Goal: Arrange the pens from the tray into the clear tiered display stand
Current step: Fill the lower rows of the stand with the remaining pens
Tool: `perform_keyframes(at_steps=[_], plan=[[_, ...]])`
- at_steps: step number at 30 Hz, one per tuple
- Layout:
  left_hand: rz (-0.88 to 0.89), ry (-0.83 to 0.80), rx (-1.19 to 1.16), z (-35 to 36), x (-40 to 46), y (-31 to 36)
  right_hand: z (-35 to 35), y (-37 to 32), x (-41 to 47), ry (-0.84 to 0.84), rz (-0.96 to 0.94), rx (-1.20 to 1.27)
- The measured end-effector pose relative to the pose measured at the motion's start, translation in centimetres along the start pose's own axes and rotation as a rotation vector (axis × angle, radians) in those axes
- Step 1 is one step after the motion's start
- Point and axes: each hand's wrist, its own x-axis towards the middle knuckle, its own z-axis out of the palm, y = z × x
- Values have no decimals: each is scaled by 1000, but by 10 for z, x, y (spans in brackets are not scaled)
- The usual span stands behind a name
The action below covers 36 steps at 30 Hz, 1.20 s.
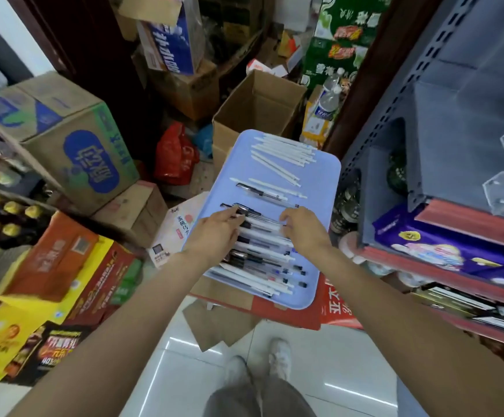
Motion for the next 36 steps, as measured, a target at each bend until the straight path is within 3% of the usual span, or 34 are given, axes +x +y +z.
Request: perform_keyframes(at_steps=[6, 17, 19, 23, 26, 28, 30, 32, 36], plan=[[-45, 33, -39, -2, 6, 1, -6, 2, 8, -79, 1, 7], [-142, 100, -209, -5, 17, 5, -13, 4, -3, 107, -22, 99], [-204, 145, -414, -8, 19, 13, -13, 3, -10, 144, -40, 207], [-377, 98, -1118, -30, 23, 38, -20, -9, -29, 172, -21, 604], [-350, 32, -1518, -45, 24, 53, -25, -18, -40, 123, 8, 774], [-286, 49, -1644, -54, 22, 63, -31, -19, -47, 103, 11, 801], [-223, 91, -1628, -65, 20, 76, -46, -14, -54, 56, -28, 653], [-154, 147, -1461, -76, 20, 92, -70, -6, -62, 51, -45, 552], [115, 70, -968, -101, 22, 125, -131, 10, -84, 365, -19, 806]])
